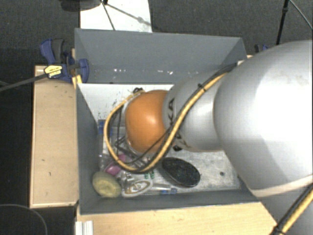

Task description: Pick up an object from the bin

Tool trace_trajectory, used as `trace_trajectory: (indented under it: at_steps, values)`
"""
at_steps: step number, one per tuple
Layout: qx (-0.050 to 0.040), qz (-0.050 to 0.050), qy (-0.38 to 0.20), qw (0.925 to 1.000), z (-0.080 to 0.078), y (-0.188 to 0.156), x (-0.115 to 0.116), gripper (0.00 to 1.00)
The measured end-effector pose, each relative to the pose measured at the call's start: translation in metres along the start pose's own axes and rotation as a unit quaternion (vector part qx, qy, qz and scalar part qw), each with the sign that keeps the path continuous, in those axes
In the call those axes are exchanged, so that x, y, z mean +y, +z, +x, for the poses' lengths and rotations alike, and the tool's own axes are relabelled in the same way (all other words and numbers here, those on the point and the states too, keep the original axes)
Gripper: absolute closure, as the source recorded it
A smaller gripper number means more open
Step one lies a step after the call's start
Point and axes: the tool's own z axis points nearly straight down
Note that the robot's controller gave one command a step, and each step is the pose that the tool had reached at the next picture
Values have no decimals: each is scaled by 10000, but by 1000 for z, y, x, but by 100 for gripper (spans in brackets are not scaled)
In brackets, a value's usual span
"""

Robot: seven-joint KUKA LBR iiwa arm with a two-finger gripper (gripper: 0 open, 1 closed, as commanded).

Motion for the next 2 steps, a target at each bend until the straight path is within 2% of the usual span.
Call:
trace_trajectory:
  at_steps: [1,2]
  values:
    - [5,6,46,10000,0,-2,-2,100]
    - [95,30,160,9998,5,-144,-5,100]
